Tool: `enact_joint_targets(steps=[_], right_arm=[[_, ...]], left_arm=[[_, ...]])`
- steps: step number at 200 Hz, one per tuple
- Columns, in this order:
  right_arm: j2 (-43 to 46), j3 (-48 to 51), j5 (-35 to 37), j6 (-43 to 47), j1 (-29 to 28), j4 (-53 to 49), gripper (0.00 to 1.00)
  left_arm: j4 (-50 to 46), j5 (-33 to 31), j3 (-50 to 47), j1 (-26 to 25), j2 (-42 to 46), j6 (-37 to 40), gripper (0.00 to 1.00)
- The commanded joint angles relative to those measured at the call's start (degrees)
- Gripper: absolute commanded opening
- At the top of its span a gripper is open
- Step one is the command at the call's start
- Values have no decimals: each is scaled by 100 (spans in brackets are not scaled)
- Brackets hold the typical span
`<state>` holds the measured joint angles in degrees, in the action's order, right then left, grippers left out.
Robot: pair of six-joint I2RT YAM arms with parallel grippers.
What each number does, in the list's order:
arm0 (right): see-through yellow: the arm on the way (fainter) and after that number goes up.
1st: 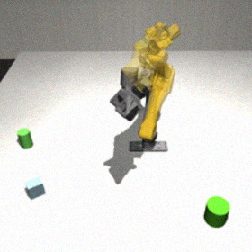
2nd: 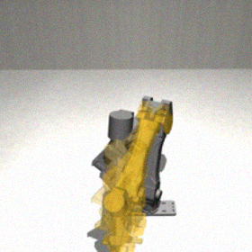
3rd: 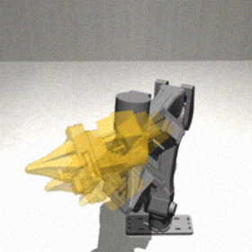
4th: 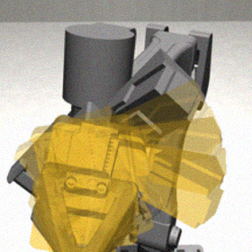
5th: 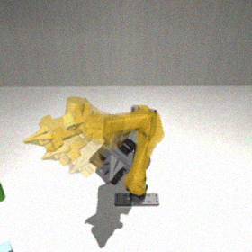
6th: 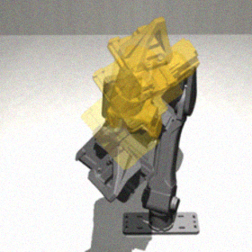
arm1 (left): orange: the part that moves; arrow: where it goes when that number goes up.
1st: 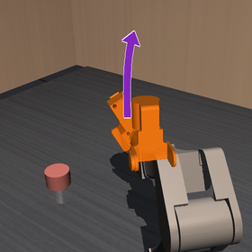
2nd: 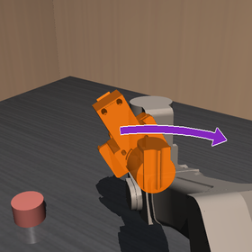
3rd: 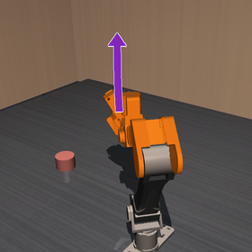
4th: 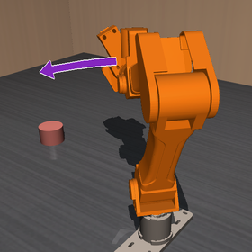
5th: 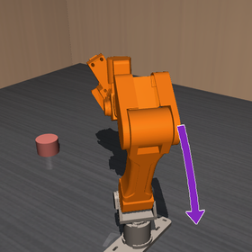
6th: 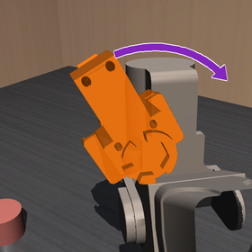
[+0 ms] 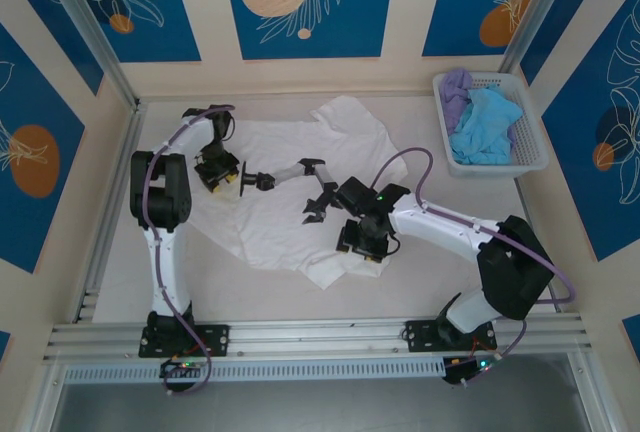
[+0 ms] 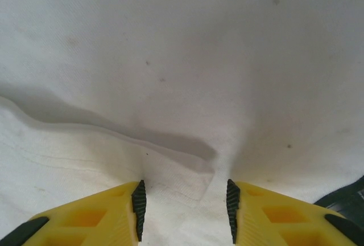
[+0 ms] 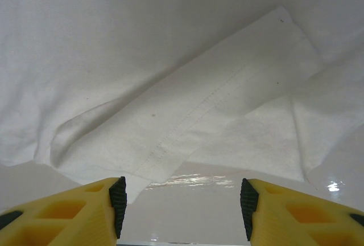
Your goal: Fold and stack the t-shirts
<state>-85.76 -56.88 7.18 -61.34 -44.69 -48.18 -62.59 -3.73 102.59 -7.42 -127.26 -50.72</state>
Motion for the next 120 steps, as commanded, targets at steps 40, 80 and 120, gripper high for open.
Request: enact_joint_targets(steps=[40, 80, 120], right_arm=[[-177, -175, 65, -62, -167, -139, 58], [-196, -89, -83, -61, -240, -26, 58], [-281, -117, -128, -47, -329, 17, 58]], left_arm=[[-118, -175, 60, -34, -57, -9, 33], [-148, -234, 34, -23, -12, 47, 27], [-148, -182, 36, -31, 0, 62, 19]])
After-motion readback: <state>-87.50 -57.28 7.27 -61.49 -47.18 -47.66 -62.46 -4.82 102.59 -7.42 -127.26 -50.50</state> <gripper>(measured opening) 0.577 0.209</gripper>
